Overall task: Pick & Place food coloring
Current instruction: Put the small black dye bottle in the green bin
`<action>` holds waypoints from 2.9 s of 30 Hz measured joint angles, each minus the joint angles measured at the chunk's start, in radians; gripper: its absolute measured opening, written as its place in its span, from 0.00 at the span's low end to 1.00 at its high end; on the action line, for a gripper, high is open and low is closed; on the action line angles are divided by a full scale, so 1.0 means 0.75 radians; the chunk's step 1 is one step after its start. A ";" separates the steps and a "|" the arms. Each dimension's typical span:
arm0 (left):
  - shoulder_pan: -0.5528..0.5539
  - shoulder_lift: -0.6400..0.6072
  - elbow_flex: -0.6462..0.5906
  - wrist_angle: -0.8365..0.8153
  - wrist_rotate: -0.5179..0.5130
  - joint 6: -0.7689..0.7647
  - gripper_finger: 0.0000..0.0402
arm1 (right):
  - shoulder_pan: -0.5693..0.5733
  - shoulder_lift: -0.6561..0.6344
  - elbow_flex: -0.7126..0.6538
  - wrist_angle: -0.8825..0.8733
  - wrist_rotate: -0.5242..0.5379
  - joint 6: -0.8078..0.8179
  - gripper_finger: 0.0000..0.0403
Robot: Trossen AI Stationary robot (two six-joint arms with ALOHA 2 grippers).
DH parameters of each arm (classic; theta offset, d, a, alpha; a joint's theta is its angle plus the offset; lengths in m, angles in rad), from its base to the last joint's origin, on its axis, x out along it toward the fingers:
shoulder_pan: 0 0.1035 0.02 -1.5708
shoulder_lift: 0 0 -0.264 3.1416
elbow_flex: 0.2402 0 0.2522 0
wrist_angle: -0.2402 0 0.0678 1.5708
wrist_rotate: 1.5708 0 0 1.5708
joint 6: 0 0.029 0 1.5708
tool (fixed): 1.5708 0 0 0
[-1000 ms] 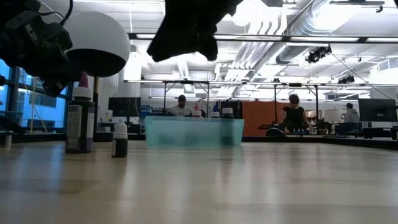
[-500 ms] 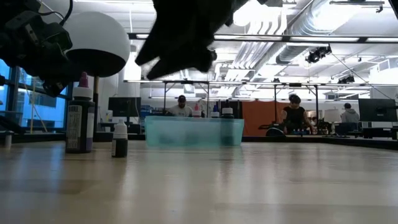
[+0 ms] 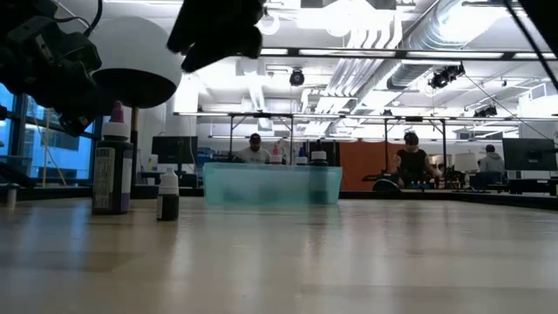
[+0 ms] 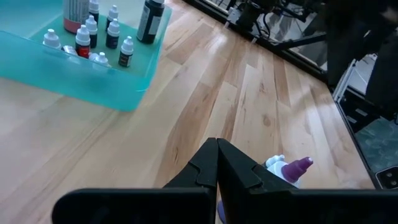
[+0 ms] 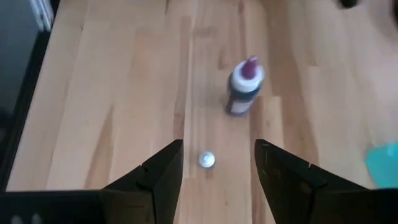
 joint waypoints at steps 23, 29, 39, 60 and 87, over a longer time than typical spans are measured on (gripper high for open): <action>0.000 -0.001 0.000 0.000 0.007 0.000 0.00 | 0.012 0.330 0.199 -0.184 -0.097 -0.088 0.47; 0.000 0.000 0.000 0.000 0.007 0.000 0.00 | 0.013 0.330 0.105 -0.073 -0.092 -0.052 0.47; 0.000 -0.001 0.000 0.000 0.008 0.000 0.00 | 0.012 0.331 0.057 0.009 -0.045 -0.039 0.47; 0.000 0.000 0.000 0.000 0.008 0.000 0.00 | 0.012 0.330 -0.047 0.095 -0.084 0.011 0.36; 0.000 -0.001 0.000 0.000 0.008 0.000 0.00 | 0.005 0.330 -0.048 0.150 -0.048 0.018 0.20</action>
